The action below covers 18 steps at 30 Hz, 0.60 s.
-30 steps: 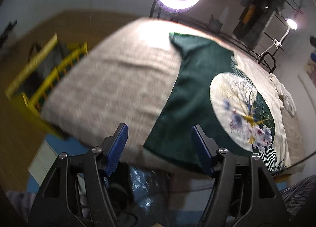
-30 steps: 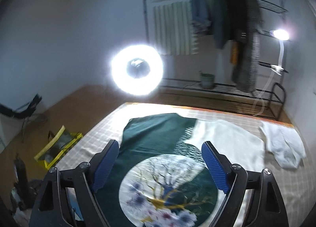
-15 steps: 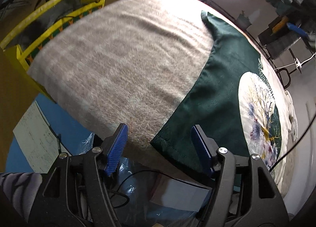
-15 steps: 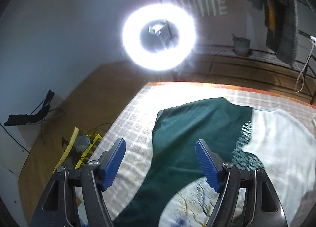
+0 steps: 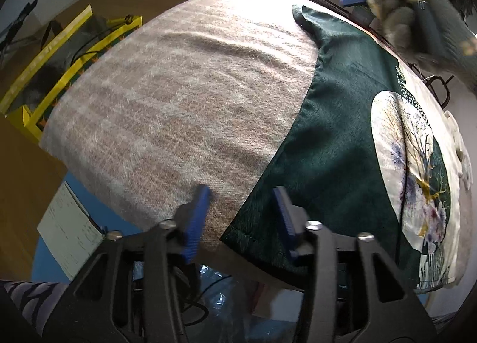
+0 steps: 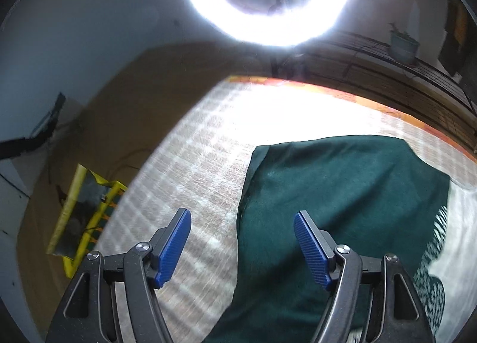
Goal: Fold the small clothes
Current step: 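Move the right tool to the dark green side edge and grasp it, then fold the green side panel over toward the print with the right tool, then open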
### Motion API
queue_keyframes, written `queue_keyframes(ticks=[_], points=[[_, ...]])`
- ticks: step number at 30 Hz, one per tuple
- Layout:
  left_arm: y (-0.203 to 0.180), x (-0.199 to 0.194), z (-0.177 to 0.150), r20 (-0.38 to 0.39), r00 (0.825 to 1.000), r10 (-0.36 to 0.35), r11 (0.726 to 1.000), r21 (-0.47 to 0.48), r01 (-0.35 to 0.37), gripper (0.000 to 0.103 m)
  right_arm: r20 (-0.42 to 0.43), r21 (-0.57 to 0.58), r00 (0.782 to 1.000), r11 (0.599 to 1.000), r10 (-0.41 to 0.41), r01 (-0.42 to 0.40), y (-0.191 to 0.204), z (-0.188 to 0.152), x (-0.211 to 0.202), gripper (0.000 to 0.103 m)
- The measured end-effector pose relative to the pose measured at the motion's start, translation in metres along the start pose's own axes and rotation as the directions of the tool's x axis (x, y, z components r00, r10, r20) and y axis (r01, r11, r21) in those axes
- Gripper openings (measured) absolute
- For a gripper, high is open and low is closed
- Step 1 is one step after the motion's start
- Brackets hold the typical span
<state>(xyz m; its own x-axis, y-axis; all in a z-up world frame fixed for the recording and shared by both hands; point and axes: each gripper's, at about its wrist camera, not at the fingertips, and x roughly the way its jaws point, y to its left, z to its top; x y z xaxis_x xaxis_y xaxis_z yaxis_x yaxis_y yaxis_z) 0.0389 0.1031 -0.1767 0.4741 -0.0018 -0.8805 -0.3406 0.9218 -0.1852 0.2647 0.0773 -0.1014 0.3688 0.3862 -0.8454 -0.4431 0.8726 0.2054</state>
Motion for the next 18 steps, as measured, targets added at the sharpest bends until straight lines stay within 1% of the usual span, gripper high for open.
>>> queue_keyframes(ticks=[2,4,6,8,10,11,12,13,14,15,16,17,18], points=[[-0.002,0.0,0.0,0.0,1.0,-0.01,1.0,0.009,0.01,0.019,-0.022,-0.025,1.0,0.999,-0.021,0.02,0.005,0.005,0.02,0.074],[-0.006,0.001,0.0,-0.005,0.999,-0.035,0.999,0.021,0.035,0.007,-0.045,-0.04,0.998,0.998,-0.045,0.043,0.008,0.008,0.04,0.072],[-0.008,0.001,-0.001,-0.005,0.999,-0.045,0.999,0.027,0.045,0.005,-0.065,-0.046,0.996,0.997,-0.058,0.055,0.009,0.011,0.055,0.069],[-0.008,0.001,0.0,-0.01,0.998,-0.066,0.998,0.016,0.066,0.003,-0.08,-0.057,0.994,0.996,-0.07,0.065,0.008,0.012,0.069,0.068],[-0.004,0.001,0.0,-0.014,0.996,-0.086,0.996,-0.007,0.085,0.002,-0.102,-0.081,0.991,0.993,-0.092,0.084,0.008,0.011,0.081,0.064],[-0.003,0.001,0.001,-0.015,0.995,-0.095,0.995,-0.016,0.094,0.002,-0.119,-0.101,0.987,0.99,-0.112,0.1,0.009,0.01,0.089,0.059],[-0.001,0.001,0.001,-0.015,0.994,-0.104,0.994,-0.024,0.103,0.002,-0.129,-0.114,0.984,0.987,-0.126,0.111,0.01,0.009,0.095,0.051],[0.0,0.0,0.0,-0.014,0.994,-0.107,0.994,-0.03,0.107,0.002,-0.146,-0.141,0.978,0.981,-0.152,0.131,0.01,0.007,0.1,0.047],[0.002,0.0,0.0,-0.011,0.994,-0.112,0.993,-0.035,0.111,0.001,-0.137,-0.169,0.974,0.973,-0.181,0.157,0.011,0.005,0.101,0.039],[0.004,-0.001,0.0,-0.009,0.994,-0.113,0.993,-0.041,0.112,0.001,-0.13,-0.183,0.973,0.969,-0.193,0.168,0.011,0.004,0.099,0.031],[0.004,-0.001,-0.001,-0.008,0.993,-0.114,0.992,-0.045,0.114,0.001,-0.129,-0.191,0.971,0.966,-0.202,0.176,0.01,0.004,0.097,0.025],[0.005,-0.001,0.0,-0.005,0.993,-0.116,0.992,-0.046,0.116,0.001,-0.127,-0.19,0.97,0.965,-0.207,0.181,0.008,0.004,0.096,0.012],[0.005,-0.004,0.0,0.004,0.993,-0.114,0.993,-0.043,0.114,0.001,-0.127,-0.184,0.969,0.965,-0.211,0.186,0.006,0.005,0.094,0.005]])
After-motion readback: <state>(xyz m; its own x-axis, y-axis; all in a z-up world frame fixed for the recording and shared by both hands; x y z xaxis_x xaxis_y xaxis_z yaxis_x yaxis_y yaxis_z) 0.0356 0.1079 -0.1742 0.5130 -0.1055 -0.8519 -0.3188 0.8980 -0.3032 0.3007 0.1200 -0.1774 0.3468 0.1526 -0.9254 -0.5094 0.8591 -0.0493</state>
